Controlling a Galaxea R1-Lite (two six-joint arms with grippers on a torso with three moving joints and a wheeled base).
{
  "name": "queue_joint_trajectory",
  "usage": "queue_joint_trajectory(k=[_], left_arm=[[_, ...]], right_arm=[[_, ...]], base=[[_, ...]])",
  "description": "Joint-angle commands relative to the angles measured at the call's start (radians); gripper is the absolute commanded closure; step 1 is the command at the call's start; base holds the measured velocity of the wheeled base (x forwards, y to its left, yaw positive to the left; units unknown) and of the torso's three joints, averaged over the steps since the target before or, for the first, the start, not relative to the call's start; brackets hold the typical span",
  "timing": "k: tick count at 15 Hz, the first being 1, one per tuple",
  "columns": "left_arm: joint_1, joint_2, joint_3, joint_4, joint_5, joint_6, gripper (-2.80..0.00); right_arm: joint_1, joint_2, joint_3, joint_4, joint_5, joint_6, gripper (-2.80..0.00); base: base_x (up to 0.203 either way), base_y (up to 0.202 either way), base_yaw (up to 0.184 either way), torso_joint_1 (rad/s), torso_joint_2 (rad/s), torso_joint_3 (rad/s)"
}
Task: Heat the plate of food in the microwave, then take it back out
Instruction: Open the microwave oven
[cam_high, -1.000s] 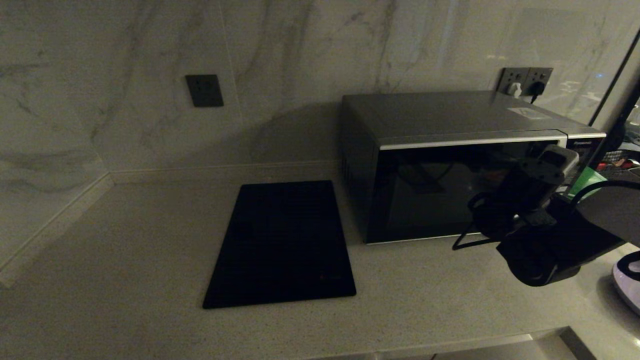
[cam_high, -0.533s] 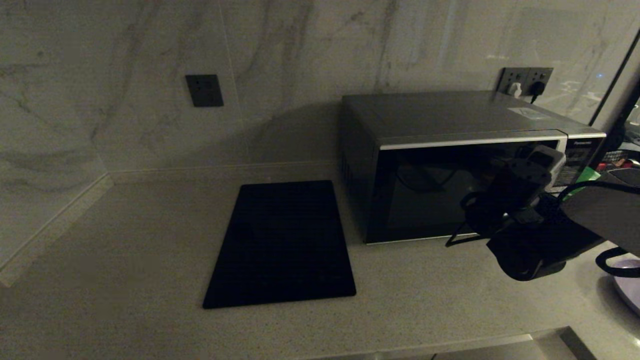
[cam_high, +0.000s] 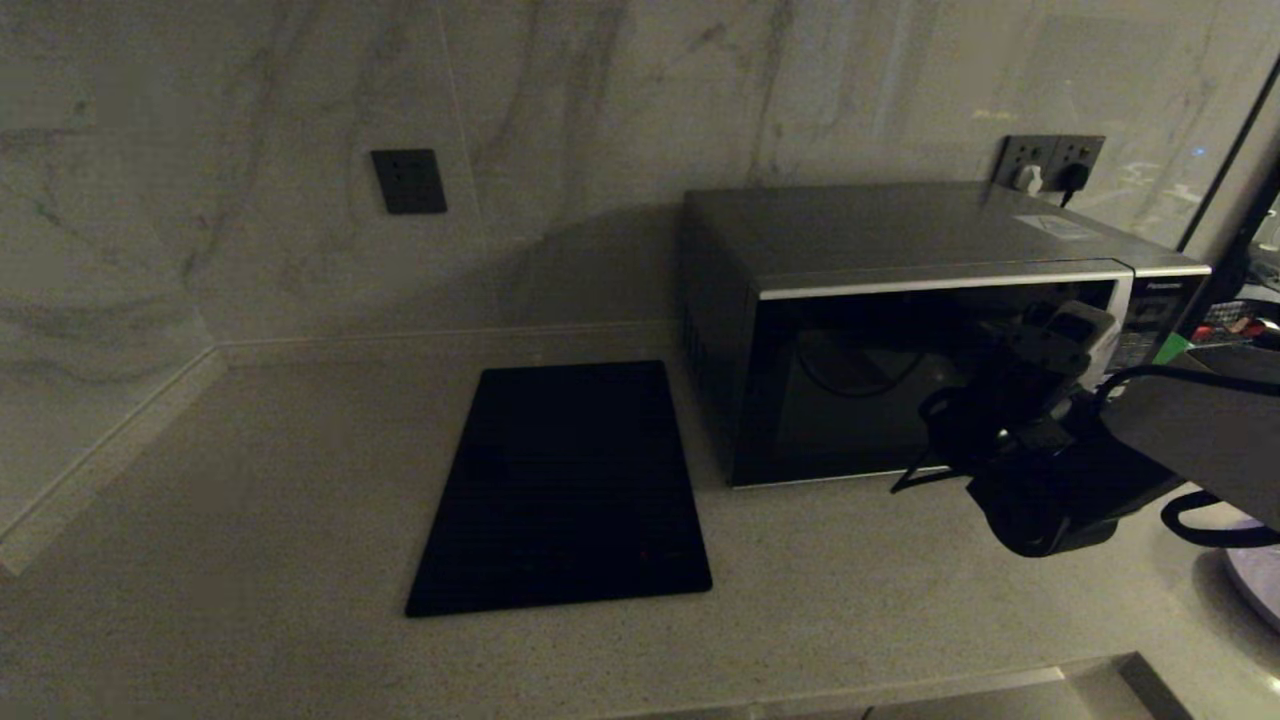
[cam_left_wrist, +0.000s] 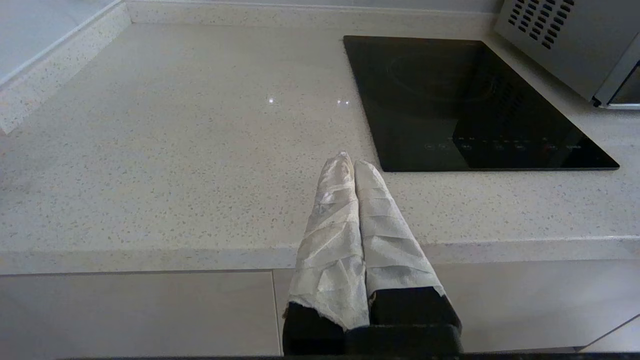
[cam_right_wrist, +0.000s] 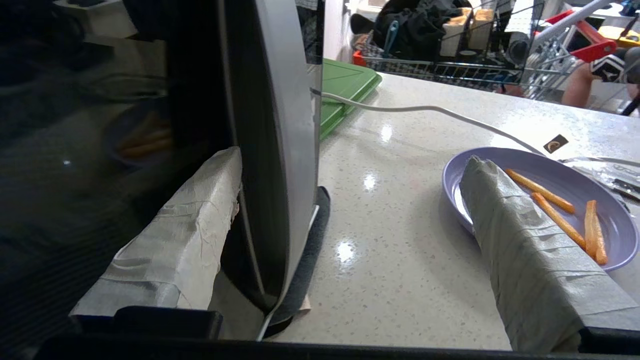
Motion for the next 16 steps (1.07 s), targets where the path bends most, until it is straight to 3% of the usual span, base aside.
queue_joint_trajectory(k=[1, 16], left_arm=[[0.0, 0.002, 0.0, 0.0, 0.0, -0.001, 0.0], [0.0, 0.002, 0.0, 0.0, 0.0, -0.001, 0.0]], right_arm=[[-0.004, 0.006, 0.003, -0.009, -0.01, -0.005, -2.8], [-0.019, 0.005, 0.063, -0.044, -0.021, -0.007, -2.8]], base=[[0.0, 0.0, 0.0, 0.0, 0.0, 0.0], [0.0, 0.0, 0.0, 0.0, 0.0, 0.0]])
